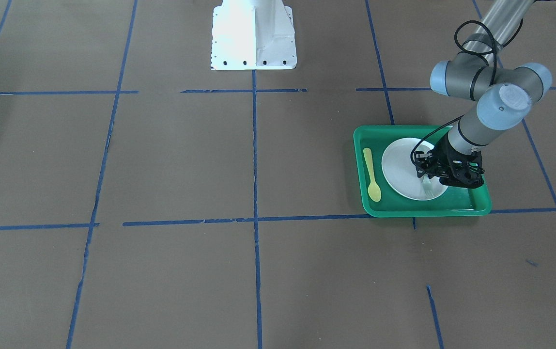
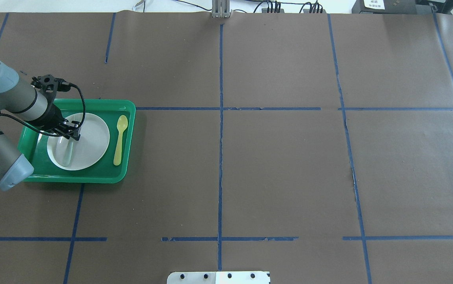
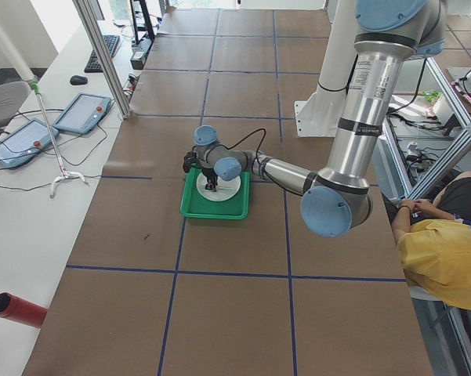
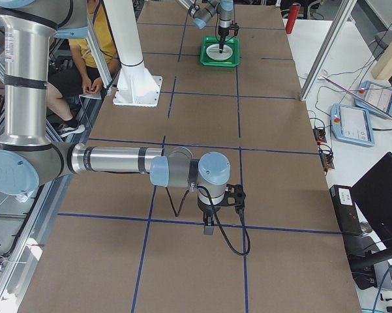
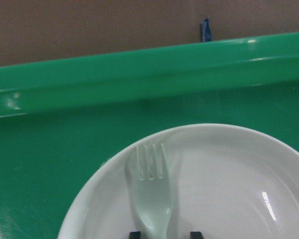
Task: Place fork
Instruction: 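Lift the fork off the plate and carry it toward the tray edge beside the plate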
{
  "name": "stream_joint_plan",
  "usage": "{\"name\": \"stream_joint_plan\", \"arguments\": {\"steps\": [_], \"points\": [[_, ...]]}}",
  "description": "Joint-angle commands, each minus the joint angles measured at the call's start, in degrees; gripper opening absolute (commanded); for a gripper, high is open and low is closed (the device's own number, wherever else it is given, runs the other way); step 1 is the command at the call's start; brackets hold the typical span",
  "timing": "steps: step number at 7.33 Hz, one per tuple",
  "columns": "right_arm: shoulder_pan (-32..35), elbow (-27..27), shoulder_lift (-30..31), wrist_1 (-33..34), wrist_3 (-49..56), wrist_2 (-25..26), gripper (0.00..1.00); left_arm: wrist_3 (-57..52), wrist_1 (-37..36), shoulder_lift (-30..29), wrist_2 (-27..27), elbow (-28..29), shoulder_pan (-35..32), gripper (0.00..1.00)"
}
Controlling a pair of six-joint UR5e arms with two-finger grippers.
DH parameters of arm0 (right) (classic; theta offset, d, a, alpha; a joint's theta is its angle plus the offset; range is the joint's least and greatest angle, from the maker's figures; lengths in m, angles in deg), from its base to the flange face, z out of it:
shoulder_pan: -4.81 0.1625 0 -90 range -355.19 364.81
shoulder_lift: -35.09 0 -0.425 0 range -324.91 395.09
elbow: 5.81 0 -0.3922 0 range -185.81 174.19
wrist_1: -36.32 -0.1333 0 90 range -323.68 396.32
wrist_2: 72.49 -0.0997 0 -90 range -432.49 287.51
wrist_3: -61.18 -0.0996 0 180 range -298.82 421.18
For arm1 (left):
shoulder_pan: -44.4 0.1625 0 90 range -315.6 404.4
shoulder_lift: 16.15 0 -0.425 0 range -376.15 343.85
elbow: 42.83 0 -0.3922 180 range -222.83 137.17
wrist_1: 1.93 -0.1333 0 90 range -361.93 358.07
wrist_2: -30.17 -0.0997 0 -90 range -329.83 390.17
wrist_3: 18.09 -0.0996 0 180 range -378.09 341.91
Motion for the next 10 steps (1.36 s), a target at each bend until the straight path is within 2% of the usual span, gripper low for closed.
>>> {"name": "stream_joint_plan", "arguments": {"steps": [1, 2, 4, 5, 6, 7, 8, 10], "points": [[0.0, 0.0, 0.0, 0.0, 0.1, 0.0, 1.00, 0.2, -0.1, 0.1, 0.0, 0.0, 0.0, 0.07], [0.0, 0.0, 0.0, 0.0, 0.1, 0.0, 1.00, 0.8, -0.2, 0.1, 0.1, -0.2, -0.1, 0.00], [0.0, 0.0, 0.0, 0.0, 0.1, 0.0, 1.00, 1.9, -0.7, 1.1, 0.3, -3.9, -1.2, 0.00], [0.1, 0.0, 0.0, 0.0, 0.0, 0.0, 1.00, 2.1, -0.8, 2.2, 0.6, -6.5, -4.0, 0.00], [0.0, 0.0, 0.0, 0.0, 0.1, 0.0, 1.00, 1.5, -0.7, 5.7, 0.6, -9.0, -5.9, 0.00], [0.0, 0.0, 0.0, 0.0, 0.1, 0.0, 1.00, -2.0, -0.1, 8.5, 0.7, -9.1, -7.1, 0.00], [0.0, 0.0, 0.0, 0.0, 0.0, 0.0, 1.00, -6.3, -0.2, 8.8, 0.5, -7.9, -8.0, 0.00], [0.1, 0.0, 0.0, 0.0, 0.1, 0.0, 1.00, -5.3, 0.2, 7.5, 0.5, -2.4, -7.5, 0.00]]}}
